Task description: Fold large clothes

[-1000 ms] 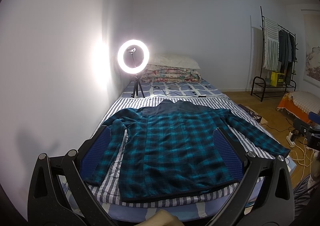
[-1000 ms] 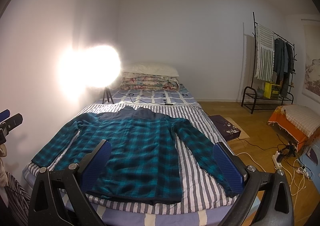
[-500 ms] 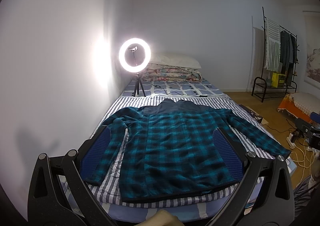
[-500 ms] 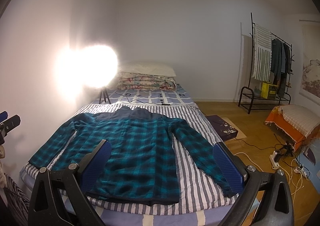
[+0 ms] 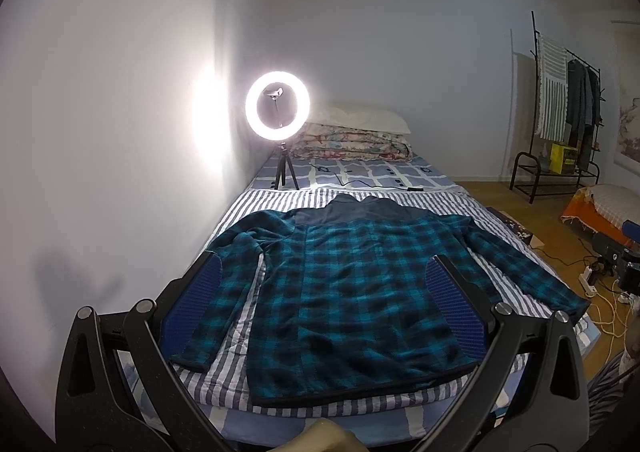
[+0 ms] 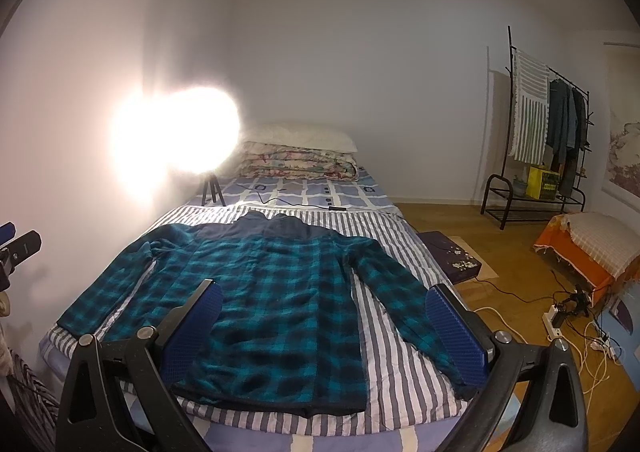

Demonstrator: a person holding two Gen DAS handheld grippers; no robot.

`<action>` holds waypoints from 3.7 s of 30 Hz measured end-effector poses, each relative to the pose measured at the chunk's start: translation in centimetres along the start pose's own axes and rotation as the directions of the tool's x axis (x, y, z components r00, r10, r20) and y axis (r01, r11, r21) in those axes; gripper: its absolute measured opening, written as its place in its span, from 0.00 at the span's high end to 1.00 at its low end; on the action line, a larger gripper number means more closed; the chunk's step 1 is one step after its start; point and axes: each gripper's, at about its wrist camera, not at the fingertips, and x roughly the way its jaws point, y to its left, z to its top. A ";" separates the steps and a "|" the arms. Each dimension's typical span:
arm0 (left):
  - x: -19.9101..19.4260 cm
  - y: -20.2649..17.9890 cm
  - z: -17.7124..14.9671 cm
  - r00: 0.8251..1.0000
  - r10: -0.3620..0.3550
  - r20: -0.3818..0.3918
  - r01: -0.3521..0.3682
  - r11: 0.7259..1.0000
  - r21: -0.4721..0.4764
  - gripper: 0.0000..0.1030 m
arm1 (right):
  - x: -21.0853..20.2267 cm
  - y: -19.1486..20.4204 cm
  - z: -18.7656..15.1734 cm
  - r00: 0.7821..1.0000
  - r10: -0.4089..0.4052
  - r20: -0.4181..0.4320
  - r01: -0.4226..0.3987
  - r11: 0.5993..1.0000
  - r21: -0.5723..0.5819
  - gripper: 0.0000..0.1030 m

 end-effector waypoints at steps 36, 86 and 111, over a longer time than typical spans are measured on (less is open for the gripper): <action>5.5 14.9 -12.0 0.935 0.059 -0.351 -0.141 0.967 -0.214 0.57 | 16.0 21.2 -0.2 0.752 0.608 -0.256 -0.654 0.737 -0.172 0.29; 17.5 9.4 -8.6 0.950 -0.017 -0.310 0.070 0.985 0.159 0.98 | 32.2 17.4 3.9 0.539 0.709 -0.456 -0.691 0.681 0.241 0.48; 19.2 10.4 -11.0 0.915 -0.076 -0.396 0.138 0.982 0.130 0.98 | 57.6 48.9 4.7 0.460 0.495 -0.737 -0.518 0.824 0.231 0.41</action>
